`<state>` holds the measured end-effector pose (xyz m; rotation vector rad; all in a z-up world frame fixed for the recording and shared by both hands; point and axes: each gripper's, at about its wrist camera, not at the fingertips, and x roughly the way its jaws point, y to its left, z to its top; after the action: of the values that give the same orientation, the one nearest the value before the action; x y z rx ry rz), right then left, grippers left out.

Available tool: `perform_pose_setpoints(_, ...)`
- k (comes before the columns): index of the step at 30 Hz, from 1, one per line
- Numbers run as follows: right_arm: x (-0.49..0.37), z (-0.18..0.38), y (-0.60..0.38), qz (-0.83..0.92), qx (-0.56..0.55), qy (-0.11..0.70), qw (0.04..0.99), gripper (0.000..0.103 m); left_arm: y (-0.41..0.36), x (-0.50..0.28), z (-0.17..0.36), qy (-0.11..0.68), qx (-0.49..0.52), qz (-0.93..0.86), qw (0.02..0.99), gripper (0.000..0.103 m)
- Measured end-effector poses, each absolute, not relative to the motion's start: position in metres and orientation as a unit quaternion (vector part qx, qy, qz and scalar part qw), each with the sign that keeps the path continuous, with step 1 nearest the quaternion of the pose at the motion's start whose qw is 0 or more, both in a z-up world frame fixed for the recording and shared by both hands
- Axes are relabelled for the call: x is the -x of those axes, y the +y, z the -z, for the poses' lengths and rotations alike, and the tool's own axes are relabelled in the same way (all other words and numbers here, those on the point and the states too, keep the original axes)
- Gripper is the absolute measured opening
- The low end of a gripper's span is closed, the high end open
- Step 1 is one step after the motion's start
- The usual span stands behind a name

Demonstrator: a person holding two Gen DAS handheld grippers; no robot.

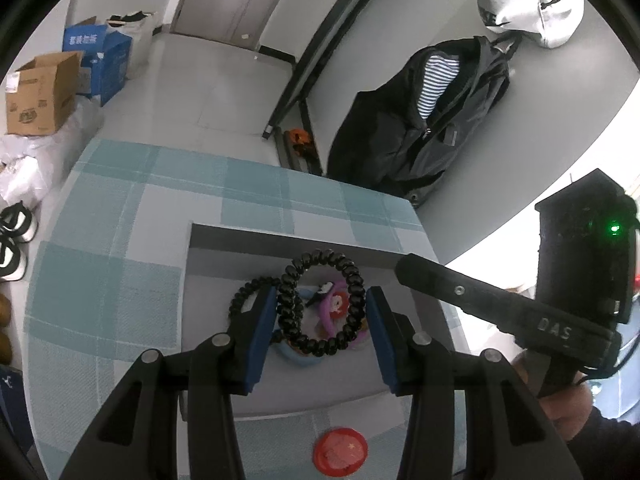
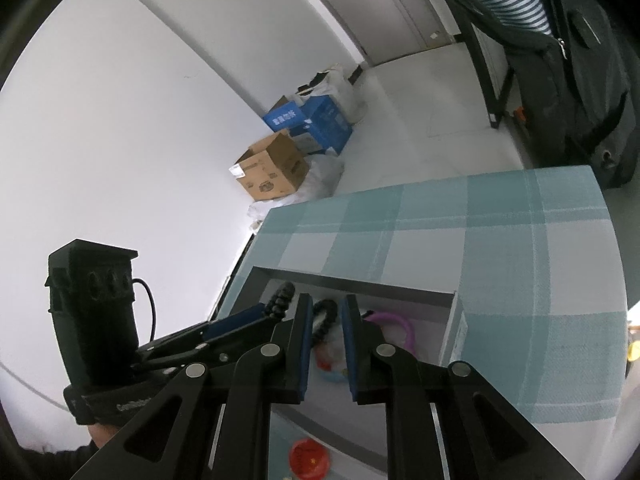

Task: Organize jewelry
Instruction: 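Open both grippers to drop the bracelet and charm into the box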

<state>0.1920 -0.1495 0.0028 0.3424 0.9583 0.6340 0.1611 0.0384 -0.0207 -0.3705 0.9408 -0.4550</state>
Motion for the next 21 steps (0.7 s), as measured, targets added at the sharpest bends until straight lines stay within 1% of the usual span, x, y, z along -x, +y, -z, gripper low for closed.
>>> perform_pose_setpoints(2, -0.192, -0.003, -0.151, -0.296, -0.164, 0.451, 0.826, 0.015, 0.035, -0.161, 0.019, 0.448, 0.168, 0.219, 0.851, 0.045)
perform_pose_setpoints(4, -0.192, -0.004, -0.153, -0.294, -0.166, 0.451, 0.826, 0.016, 0.032, -0.162, 0.019, 0.450, 0.162, 0.222, 0.850, 0.057)
perform_pose_setpoints(5, -0.192, -0.004, -0.154, -0.291, -0.167, 0.450, 0.827, 0.016, 0.031, -0.161, 0.019, 0.448, 0.161, 0.223, 0.851, 0.059)
perform_pose_setpoints(7, -0.192, -0.005, -0.158, -0.285, -0.171, 0.449, 0.830, 0.026, 0.030, -0.158, 0.017, 0.441, 0.160, 0.230, 0.853, 0.071)
perform_pose_setpoints(8, -0.191, -0.005, -0.160, -0.283, -0.177, 0.448, 0.829, 0.028, 0.029, -0.157, 0.016, 0.437, 0.155, 0.232, 0.855, 0.073)
perform_pose_setpoints(10, -0.190, -0.006, -0.164, -0.281, -0.183, 0.447, 0.829, 0.032, 0.028, -0.154, 0.015, 0.433, 0.148, 0.229, 0.859, 0.073)
perform_pose_setpoints(12, -0.188, -0.009, -0.167, -0.280, -0.184, 0.443, 0.831, 0.035, 0.029, -0.151, 0.014, 0.430, 0.144, 0.223, 0.863, 0.073)
perform_pose_setpoints(19, -0.181, -0.014, -0.174, -0.275, -0.184, 0.434, 0.838, 0.057, 0.034, -0.134, 0.007, 0.417, 0.132, 0.194, 0.878, 0.073)
perform_pose_setpoints(21, -0.178, -0.014, -0.175, -0.273, -0.183, 0.435, 0.838, 0.059, 0.036, -0.125, 0.003, 0.408, 0.132, 0.190, 0.883, 0.073)
